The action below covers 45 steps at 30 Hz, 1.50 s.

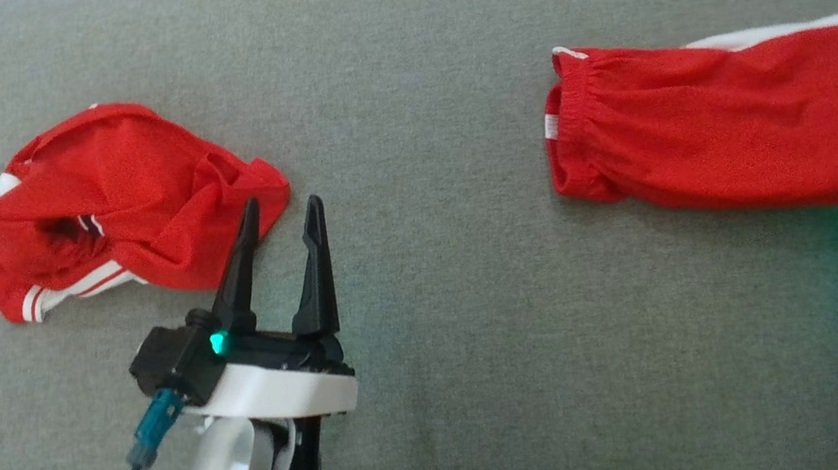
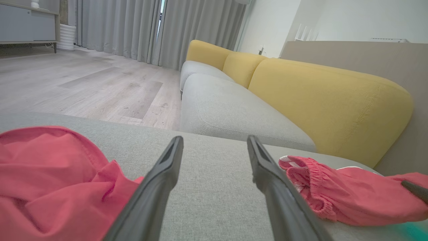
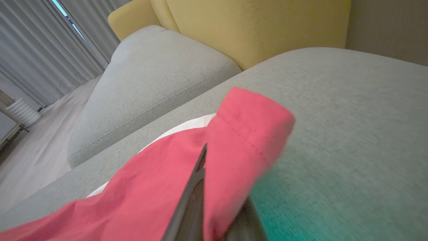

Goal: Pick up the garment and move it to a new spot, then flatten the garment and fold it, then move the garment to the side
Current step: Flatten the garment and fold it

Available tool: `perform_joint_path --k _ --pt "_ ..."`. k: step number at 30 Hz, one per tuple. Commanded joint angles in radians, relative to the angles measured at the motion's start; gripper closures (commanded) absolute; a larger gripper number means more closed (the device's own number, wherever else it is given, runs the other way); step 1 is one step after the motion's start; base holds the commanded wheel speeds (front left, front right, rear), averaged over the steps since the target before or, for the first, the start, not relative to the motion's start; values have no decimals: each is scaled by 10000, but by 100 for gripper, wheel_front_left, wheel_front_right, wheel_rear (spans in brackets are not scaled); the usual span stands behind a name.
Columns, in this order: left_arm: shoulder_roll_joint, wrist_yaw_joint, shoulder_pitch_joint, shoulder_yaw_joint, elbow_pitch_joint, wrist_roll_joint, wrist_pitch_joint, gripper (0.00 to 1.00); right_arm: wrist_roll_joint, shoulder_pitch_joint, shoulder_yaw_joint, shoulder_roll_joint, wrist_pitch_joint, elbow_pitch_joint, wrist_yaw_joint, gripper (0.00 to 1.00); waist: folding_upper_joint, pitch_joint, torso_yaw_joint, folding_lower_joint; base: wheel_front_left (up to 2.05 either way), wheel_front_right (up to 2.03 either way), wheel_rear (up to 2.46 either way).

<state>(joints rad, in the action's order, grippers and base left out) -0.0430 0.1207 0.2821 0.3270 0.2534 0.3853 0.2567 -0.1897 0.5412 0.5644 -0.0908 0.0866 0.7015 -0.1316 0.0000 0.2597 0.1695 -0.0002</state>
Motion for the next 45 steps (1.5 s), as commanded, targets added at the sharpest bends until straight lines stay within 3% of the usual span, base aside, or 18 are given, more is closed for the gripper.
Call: perform_joint_path --k 1,14,22,23,30,43,44,45 --pt "-72 37 41 -356 -293 -82 51 0 -99 20 -190 140 33 -554 9 100 0 -154 -99 2 0 0 0" --pt "-72 83 -138 -339 -292 -114 51 0 -238 -188 -1080 399 22 -1263 9 100 0 -255 52 2 0 0 0" --pt "-72 90 -232 -409 -199 -117 51 0 -1222 82 -3182 403 466 -1260 9 100 0 -563 176 2 0 0 0" --pt "-72 92 -246 -400 -205 -103 51 0 -1530 93 -3949 404 559 -1282 9 100 0 -649 265 2 0 0 0" --pt "-72 94 -370 -378 -219 3 51 0 -1970 119 -5943 404 734 -1108 9 100 0 -808 614 2 0 0 0" --pt "-72 95 -539 -345 -227 126 51 0 -1765 404 -8358 405 741 289 9 100 0 -724 1165 2 0 0 0" --pt "-72 95 -543 -347 -228 126 51 0 -1599 434 -8500 405 770 451 9 84 0 -723 1159 2 0 0 0" --pt "-72 91 -541 -341 -224 133 51 0 -1481 460 -8571 405 845 604 9 15 0 -726 1151 2 0 0 0"
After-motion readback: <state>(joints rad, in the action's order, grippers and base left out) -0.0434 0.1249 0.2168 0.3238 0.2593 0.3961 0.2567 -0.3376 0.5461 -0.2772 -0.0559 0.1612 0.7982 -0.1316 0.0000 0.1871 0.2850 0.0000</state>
